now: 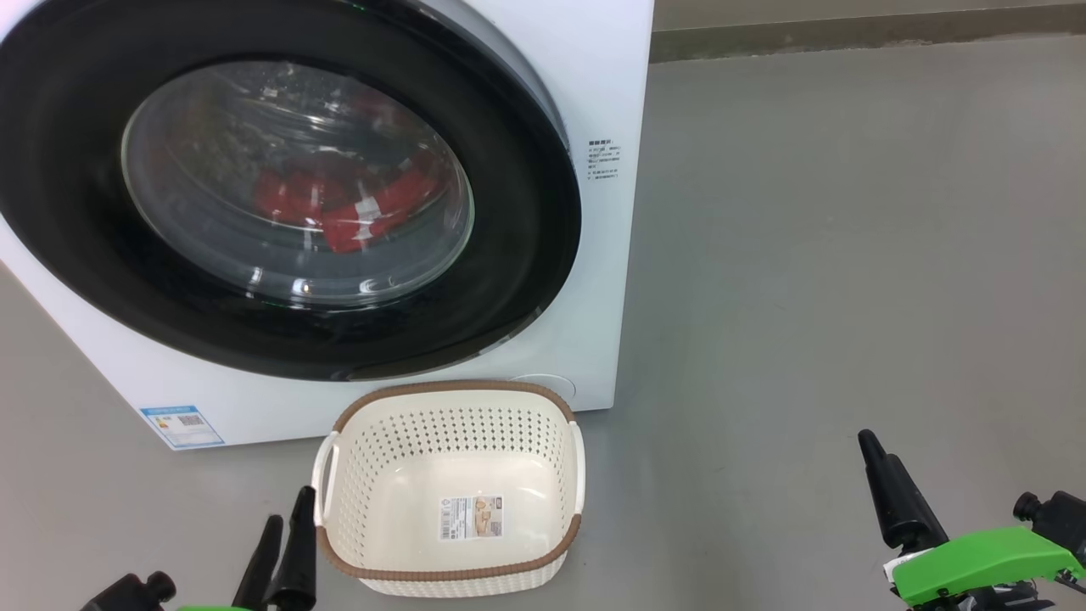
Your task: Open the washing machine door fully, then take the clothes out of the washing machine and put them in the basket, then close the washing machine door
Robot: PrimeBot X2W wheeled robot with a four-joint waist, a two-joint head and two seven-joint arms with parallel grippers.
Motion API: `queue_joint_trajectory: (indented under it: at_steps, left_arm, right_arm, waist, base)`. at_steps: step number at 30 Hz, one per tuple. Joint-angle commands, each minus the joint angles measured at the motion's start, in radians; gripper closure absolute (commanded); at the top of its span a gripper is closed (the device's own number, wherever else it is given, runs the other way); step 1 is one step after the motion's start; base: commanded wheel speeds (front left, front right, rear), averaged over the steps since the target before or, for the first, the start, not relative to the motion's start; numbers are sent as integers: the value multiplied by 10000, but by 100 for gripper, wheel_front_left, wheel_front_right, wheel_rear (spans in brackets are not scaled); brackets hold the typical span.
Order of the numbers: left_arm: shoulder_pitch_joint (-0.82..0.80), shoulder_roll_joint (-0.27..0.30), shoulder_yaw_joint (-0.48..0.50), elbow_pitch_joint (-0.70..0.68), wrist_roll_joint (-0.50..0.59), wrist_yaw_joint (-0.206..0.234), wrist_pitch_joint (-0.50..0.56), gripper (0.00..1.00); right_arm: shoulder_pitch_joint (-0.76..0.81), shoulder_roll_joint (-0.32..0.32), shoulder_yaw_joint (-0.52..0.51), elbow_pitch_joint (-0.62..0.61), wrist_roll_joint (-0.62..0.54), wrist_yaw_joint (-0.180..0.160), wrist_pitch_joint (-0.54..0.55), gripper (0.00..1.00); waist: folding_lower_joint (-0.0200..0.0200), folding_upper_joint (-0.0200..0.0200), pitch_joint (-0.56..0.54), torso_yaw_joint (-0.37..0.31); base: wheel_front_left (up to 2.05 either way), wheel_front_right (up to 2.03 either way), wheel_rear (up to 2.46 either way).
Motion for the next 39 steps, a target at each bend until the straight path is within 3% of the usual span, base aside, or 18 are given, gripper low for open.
queue_joint_trajectory:
  at_steps: [1,24,39]
  left_arm:
    - [-35,195,77,-333,364,75,-145,0]
    - [176,546,-549,-766,3165,1003,-828,0]
    - [331,701,-805,-1000,4973,1379,-1274,0]
  right_arm:
    - [-87,-214,142,-302,-306,2,-117,0]
    - [100,-442,601,-319,-2528,2,-793,0]
    - [220,-589,898,-230,-3783,3,-1234,0]
  waist:
    - [-1,0,-2,-3]
    - [-1,0,38,3]
    - [-1,0,89,-20]
  base:
    - [0,0,0]
    - [0,0,0]
    - [0,0,0]
